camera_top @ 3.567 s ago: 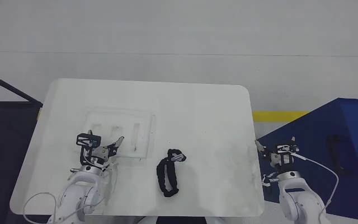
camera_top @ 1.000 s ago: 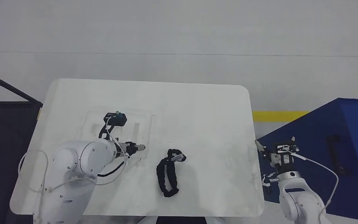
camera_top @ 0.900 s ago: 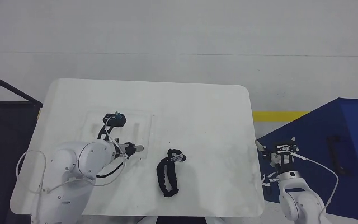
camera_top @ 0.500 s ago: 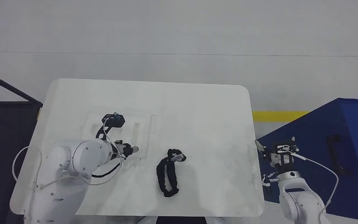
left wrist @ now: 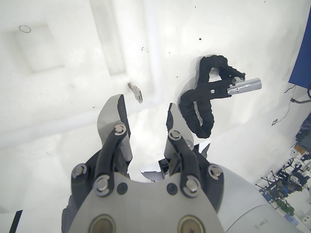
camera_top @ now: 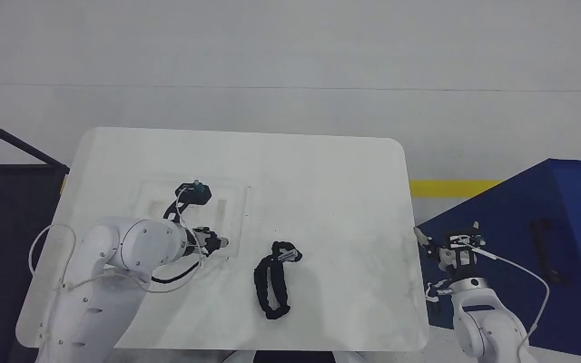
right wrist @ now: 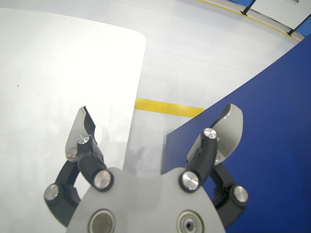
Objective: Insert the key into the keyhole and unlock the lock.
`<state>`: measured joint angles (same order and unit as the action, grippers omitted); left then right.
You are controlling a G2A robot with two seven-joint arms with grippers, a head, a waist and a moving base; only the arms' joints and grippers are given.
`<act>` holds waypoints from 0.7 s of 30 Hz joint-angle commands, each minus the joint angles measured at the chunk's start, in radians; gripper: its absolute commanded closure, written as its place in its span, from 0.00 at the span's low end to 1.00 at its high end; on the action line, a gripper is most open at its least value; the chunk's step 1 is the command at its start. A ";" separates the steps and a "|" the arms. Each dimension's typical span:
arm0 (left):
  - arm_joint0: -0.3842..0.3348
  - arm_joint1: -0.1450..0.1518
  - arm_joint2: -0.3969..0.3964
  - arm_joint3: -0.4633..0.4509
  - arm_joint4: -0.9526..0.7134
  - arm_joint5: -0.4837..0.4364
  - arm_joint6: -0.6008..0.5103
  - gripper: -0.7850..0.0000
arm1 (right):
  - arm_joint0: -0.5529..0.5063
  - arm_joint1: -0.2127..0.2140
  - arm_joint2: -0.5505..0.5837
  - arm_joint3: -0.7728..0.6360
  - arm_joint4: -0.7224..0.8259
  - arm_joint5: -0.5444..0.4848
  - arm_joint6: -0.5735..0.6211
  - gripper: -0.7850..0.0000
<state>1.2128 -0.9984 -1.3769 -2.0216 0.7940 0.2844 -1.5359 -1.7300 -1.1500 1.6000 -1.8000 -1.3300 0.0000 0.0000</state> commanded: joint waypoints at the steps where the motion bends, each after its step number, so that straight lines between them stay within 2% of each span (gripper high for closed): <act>1: -0.008 0.003 0.010 0.010 0.003 0.000 0.000 0.58 | 0.000 0.000 0.000 0.000 0.000 0.000 0.000 0.00; 12: -0.030 0.010 0.038 0.032 0.017 0.000 0.000 0.65 | 0.000 0.000 0.000 0.000 0.000 0.000 0.000 0.00; 15: -0.031 0.010 0.045 0.033 0.020 0.000 0.000 0.74 | 0.000 0.000 0.000 0.000 0.000 0.000 0.000 0.00; 18: -0.033 0.011 0.053 0.036 0.029 0.000 0.000 0.74 | 0.000 0.000 0.000 0.000 0.000 0.000 0.000 0.00; 21: -0.035 0.010 0.059 0.039 0.035 0.000 0.000 0.81 | 0.000 0.000 0.000 0.000 0.000 0.000 0.000 0.00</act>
<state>1.1789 -0.9877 -1.3193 -1.9837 0.8266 0.2846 -1.5359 -1.7300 -1.1500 1.6000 -1.8000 -1.3300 0.0000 0.0000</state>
